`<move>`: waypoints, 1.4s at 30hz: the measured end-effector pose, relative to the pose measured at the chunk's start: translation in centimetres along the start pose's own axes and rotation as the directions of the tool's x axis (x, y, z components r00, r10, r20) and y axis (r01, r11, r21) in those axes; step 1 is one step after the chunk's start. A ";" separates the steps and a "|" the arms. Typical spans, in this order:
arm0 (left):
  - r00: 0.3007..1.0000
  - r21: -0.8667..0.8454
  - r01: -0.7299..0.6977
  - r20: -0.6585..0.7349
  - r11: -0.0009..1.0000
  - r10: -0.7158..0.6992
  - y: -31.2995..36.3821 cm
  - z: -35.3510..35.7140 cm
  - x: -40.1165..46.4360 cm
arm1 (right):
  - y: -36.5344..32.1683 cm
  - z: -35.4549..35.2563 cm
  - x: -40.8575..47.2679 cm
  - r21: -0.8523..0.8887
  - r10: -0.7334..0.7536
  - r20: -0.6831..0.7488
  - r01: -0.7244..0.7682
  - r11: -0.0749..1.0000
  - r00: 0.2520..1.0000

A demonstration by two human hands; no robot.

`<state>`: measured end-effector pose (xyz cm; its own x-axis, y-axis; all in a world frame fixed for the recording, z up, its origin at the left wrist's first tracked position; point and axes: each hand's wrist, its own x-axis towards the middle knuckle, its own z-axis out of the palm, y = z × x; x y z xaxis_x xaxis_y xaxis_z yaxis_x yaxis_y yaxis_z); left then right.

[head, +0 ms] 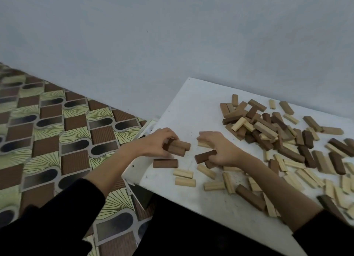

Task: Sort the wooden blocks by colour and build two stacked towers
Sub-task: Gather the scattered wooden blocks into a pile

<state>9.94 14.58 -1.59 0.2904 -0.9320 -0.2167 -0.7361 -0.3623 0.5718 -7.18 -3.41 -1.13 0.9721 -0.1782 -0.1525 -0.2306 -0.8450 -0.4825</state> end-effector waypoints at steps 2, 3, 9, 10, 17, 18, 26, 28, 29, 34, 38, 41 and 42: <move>0.993 0.018 -0.011 0.118 1.000 0.009 0.3 0.1 -0.9 | -0.4 -0.5 -0.3 -0.059 0.015 0.119 -0.008 0.998 0.993; 0.987 0.044 -0.016 0.162 0.999 0.009 0.4 0.2 -1.2 | -0.4 -0.6 -0.5 -0.102 0.021 0.170 -0.004 0.995 0.985; 0.997 0.116 -0.013 0.072 0.993 0.004 0.3 1.2 -1.3 | -0.1 -0.3 -0.5 -0.162 0.029 0.184 0.001 0.987 0.982; 0.999 0.097 -0.002 0.038 0.995 -0.001 0.2 1.3 -1.2 | 0.0 -0.2 -0.4 -0.147 0.021 0.164 0.004 0.989 0.986; 0.999 0.074 0.009 -0.054 0.997 -0.006 0.3 2.0 -0.3 | -0.2 0.6 -0.5 -0.080 0.046 0.055 -0.041 0.996 0.997; 0.999 0.081 0.010 -0.053 0.997 -0.006 0.3 2.0 -0.2 | -0.1 0.6 -0.4 -0.084 0.046 0.050 -0.042 0.996 0.998; 0.992 0.034 0.043 -0.123 0.999 -0.039 0.9 2.5 1.0 | 0.2 1.3 0.3 -0.119 0.037 -0.060 -0.044 0.992 0.998; 0.987 -0.009 0.043 -0.156 0.999 -0.044 1.2 2.6 1.2 | 0.1 1.4 0.2 -0.117 0.044 -0.085 -0.053 0.992 0.995; 0.985 -0.030 0.041 -0.167 0.999 -0.045 1.4 2.7 1.5 | 0.1 1.3 0.2 -0.109 0.047 -0.108 -0.058 0.992 0.993; 0.951 -0.191 0.010 -0.301 0.982 -0.068 3.3 2.0 3.2 | 1.1 -1.0 -0.5 -0.102 0.066 -0.267 -0.096 0.990 0.962; 0.928 -0.260 -0.064 -0.370 0.963 -0.038 7.1 1.6 7.3 | 3.7 -5.8 -2.2 -0.061 0.162 -0.393 -0.201 0.978 0.905; 0.936 -0.283 -0.082 -0.351 0.956 -0.024 10.0 1.9 10.8 | 5.9 -8.6 -4.2 0.009 0.274 -0.465 -0.305 0.952 0.842; 0.938 -0.278 -0.078 -0.345 0.957 -0.023 10.9 2.0 12.0 | 6.7 -9.1 -4.7 0.057 0.331 -0.463 -0.346 0.937 0.822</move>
<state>4.18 -0.51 0.42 0.5003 -0.8640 0.0561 -0.5575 -0.2720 0.7843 -12.95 -12.86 4.23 0.7426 -0.6600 0.1142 -0.5544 -0.7013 -0.4481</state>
